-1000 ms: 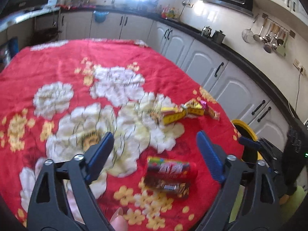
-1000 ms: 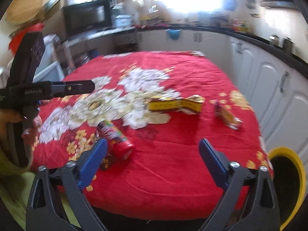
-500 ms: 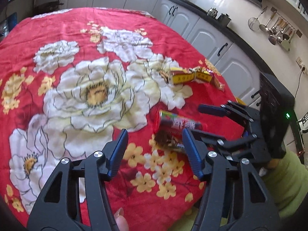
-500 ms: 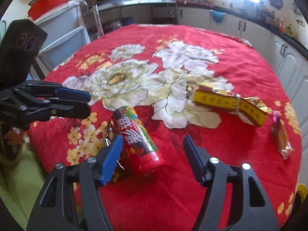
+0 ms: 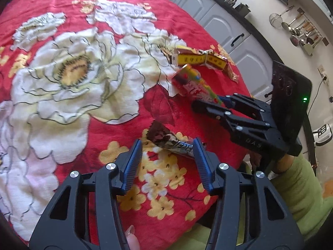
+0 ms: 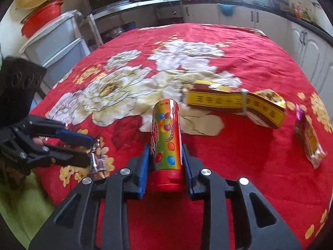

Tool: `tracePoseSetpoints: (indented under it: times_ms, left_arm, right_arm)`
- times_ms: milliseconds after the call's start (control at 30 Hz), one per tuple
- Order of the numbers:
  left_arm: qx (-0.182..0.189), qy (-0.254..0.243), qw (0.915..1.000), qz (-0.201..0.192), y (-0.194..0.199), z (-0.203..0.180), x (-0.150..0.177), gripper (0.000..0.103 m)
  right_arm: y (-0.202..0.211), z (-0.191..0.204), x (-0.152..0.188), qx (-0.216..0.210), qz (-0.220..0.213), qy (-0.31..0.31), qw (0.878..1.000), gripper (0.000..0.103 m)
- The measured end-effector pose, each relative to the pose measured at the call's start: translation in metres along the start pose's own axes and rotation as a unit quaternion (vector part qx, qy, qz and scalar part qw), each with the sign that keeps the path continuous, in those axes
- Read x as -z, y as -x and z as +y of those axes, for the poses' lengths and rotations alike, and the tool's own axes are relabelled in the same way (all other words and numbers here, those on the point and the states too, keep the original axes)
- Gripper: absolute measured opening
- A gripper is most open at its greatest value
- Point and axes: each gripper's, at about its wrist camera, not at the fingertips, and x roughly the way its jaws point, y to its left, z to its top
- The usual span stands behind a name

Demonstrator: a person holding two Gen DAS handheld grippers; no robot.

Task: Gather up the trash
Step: 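Grasp the brown chocolate wrapper with the left tool while the right tool grasps the red candy tube, then carry the chocolate wrapper and candy tube over the yellow bin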

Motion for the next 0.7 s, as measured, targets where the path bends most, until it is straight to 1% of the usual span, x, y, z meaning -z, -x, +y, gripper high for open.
tracePoseSetpoints:
  times_ms: [100, 167, 233, 333, 400, 433, 500, 600, 700]
  left_arm:
    - [-0.006, -0.001, 1.0, -0.001, -0.007, -0.007, -0.005, 0.041]
    - [-0.011, -0.007, 0.9999, 0.002, -0.012, -0.012, -0.008, 0.034]
    - [-0.019, -0.014, 0.9997, 0.005, -0.018, -0.016, -0.01, 0.022]
    - [-0.041, -0.043, 0.9983, 0.002, -0.025, -0.028, -0.01, 0.019]
    - [-0.046, -0.061, 0.9971, 0.0, -0.028, -0.034, -0.009, 0.018]
    - [-0.048, -0.071, 0.9963, -0.001, -0.029, -0.038, -0.009, 0.015]
    - [-0.051, -0.092, 0.9945, -0.003, -0.031, -0.045, -0.007, 0.014]
    - [-0.054, -0.121, 0.9911, -0.009, -0.032, -0.056, -0.007, 0.012]
    - [-0.055, -0.15, 0.9869, -0.023, -0.03, -0.069, -0.008, 0.011]
  right_arm:
    - [0.009, -0.008, 0.003, 0.011, -0.016, -0.024, 1.0, 0.028]
    - [0.02, -0.012, 0.006, 0.018, -0.032, -0.036, 0.999, 0.028]
    - [0.029, -0.014, 0.007, 0.027, -0.045, -0.042, 0.998, 0.028]
    - [0.042, -0.017, 0.008, 0.03, -0.063, -0.05, 0.996, 0.028]
    - [0.051, -0.016, 0.008, 0.037, -0.075, -0.05, 0.995, 0.028]
    - [0.056, -0.015, 0.008, 0.038, -0.081, -0.051, 0.995, 0.028]
    - [0.062, -0.014, 0.008, 0.038, -0.087, -0.051, 0.994, 0.028]
    - [0.069, -0.015, 0.01, 0.05, -0.092, -0.057, 0.993, 0.028]
    - [0.077, -0.021, 0.013, 0.062, -0.098, -0.074, 0.991, 0.028]
